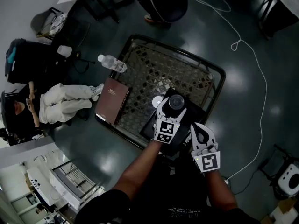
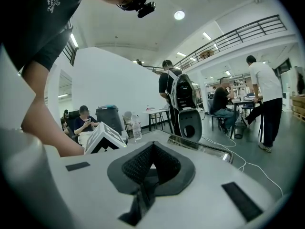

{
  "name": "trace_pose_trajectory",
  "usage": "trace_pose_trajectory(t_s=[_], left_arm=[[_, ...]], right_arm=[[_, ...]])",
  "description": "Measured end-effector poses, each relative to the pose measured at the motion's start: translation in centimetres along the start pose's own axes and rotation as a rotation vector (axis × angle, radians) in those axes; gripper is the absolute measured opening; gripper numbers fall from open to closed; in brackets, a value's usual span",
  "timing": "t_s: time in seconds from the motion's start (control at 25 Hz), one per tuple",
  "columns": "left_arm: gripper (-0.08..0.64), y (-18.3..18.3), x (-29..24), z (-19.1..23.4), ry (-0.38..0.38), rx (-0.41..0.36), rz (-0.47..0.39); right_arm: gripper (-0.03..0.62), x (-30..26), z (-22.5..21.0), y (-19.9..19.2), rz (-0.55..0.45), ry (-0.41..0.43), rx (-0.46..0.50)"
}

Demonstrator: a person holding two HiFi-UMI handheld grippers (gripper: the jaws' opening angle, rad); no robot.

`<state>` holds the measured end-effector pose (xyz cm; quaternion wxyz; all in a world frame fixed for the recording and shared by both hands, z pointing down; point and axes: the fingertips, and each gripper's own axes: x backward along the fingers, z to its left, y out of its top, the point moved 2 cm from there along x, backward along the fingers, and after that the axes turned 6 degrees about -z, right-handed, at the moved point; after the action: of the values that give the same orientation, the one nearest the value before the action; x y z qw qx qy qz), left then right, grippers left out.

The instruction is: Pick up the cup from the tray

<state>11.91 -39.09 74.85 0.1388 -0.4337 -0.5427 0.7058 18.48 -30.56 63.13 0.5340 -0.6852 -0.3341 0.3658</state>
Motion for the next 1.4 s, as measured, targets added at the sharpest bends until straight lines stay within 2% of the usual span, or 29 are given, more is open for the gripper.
trace_pose_trajectory(t_s=[0.36, 0.48, 0.76, 1.08, 1.4], left_arm=[[0.348, -0.2, -1.4, 1.1, 0.033, -0.011, 0.012], [0.312, -0.2, -1.5, 1.3, 0.043, -0.016, 0.007], [0.307, 0.3, -1.1, 1.5, 0.055, -0.017, -0.006], [0.307, 1.7, 1.0, 1.0, 0.051, -0.013, -0.033], [0.307, 4.0, 5.7, -0.1, 0.023, -0.028, -0.087]], right_arm=[[0.008, 0.5, -0.2, -0.6, 0.012, 0.011, -0.006], [0.008, 0.6, -0.4, -0.7, 0.011, 0.012, -0.01], [0.008, 0.5, -0.3, -0.3, 0.006, 0.014, -0.007], [0.008, 0.7, 0.7, 0.6, -0.009, 0.01, 0.023], [0.008, 1.1, 2.7, 2.6, -0.057, -0.011, 0.066]])
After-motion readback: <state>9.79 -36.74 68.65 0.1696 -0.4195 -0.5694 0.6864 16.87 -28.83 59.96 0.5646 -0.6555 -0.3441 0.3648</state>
